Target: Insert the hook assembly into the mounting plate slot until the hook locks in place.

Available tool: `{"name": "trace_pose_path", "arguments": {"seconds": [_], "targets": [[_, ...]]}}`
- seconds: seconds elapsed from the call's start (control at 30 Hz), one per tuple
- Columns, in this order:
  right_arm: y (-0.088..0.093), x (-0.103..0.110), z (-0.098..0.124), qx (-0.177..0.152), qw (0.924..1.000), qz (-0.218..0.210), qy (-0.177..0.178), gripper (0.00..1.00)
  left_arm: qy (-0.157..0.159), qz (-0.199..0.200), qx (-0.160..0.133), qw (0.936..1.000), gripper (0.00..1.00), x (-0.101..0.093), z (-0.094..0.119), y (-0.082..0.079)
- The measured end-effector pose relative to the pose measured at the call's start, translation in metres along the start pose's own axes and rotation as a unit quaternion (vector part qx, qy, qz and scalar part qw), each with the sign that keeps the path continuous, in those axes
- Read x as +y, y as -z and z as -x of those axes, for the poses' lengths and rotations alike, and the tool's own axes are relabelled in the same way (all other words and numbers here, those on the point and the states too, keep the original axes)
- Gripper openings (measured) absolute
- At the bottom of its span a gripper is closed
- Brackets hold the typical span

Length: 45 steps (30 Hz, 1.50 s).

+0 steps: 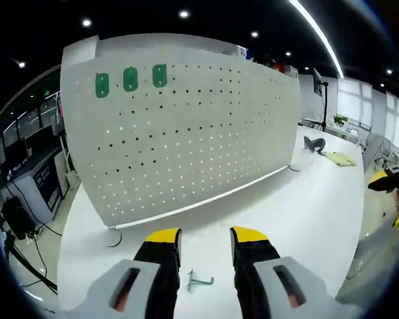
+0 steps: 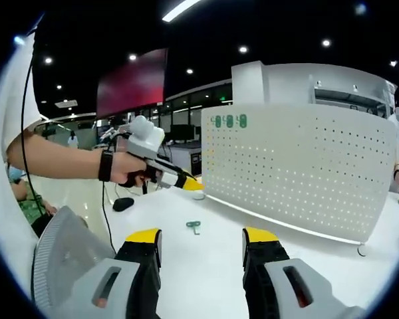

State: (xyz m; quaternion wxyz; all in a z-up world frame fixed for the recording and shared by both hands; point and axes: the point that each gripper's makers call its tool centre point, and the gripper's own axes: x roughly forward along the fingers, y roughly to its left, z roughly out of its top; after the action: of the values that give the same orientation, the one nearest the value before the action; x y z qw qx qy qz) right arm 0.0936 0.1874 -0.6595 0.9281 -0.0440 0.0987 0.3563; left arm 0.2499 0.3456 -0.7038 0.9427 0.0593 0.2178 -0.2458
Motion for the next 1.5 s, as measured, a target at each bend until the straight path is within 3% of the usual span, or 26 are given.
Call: {"name": "trace_pose_path", "arguments": {"seconds": [0.33, 0.63, 1.5], "targets": [[0.007, -0.003, 0.000, 0.009, 0.9999, -0.004, 0.014, 0.49, 0.012, -0.003, 0.024, 0.9996, 0.32, 0.003, -0.005, 0.024], [0.009, -0.007, -0.005, 0.014, 0.9998, -0.002, 0.015, 0.49, 0.025, -0.025, 0.067, 0.9971, 0.32, 0.000, -0.009, 0.054], [0.025, -0.010, -0.008, 0.038, 0.9989, -0.013, 0.025, 0.48, 0.026, -0.027, 0.121, 0.9920, 0.26, 0.013, -0.021, 0.102]]}}
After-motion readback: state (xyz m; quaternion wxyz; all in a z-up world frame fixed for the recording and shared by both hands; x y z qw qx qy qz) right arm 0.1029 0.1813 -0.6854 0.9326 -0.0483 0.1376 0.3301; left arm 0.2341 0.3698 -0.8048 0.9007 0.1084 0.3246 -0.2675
